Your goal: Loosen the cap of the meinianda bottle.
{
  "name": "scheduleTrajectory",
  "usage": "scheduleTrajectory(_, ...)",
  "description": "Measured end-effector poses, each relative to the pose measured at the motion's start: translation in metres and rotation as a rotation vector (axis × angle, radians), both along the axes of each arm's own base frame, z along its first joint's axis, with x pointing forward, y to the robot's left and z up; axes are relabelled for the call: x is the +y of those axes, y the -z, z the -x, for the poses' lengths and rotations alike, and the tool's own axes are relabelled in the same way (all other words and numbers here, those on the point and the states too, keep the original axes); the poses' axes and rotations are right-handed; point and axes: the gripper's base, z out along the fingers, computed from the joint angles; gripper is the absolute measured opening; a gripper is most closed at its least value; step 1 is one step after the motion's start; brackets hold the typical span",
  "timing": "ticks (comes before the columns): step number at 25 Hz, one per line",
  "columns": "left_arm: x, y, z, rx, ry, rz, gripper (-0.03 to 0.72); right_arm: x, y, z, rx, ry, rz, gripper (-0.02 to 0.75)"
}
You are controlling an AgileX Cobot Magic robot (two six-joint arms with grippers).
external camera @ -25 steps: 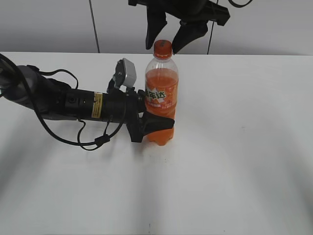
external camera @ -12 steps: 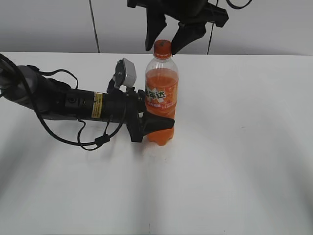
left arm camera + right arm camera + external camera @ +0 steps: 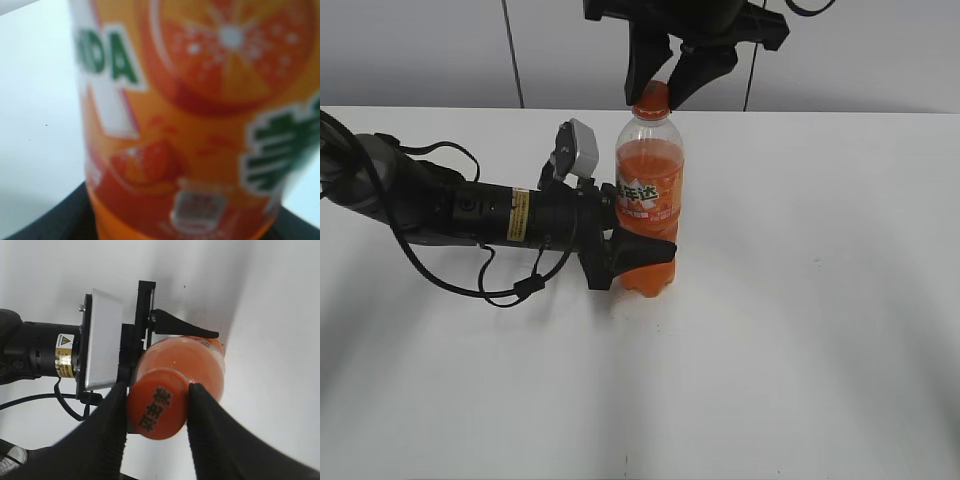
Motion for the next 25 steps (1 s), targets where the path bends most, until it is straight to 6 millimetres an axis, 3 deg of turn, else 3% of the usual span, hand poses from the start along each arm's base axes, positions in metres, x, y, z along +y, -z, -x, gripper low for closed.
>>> scheduleTrajectory(5,0.0,0.0,0.0,0.0,0.0,0.0,0.408,0.0,0.0,0.0,-0.041,-0.105,0.025,0.279)
scheduleTrajectory(17,-0.0001,-0.0002,0.0001,-0.001,0.002,0.002,0.408,0.0006,-0.0004,0.0003,-0.236,-0.616,0.14,0.27)
scheduleTrajectory(25,-0.0001,-0.0002,0.0001,-0.002,0.002,0.002,0.408,0.0007,-0.0007,0.0002,-0.331,-0.854,0.196,0.269)
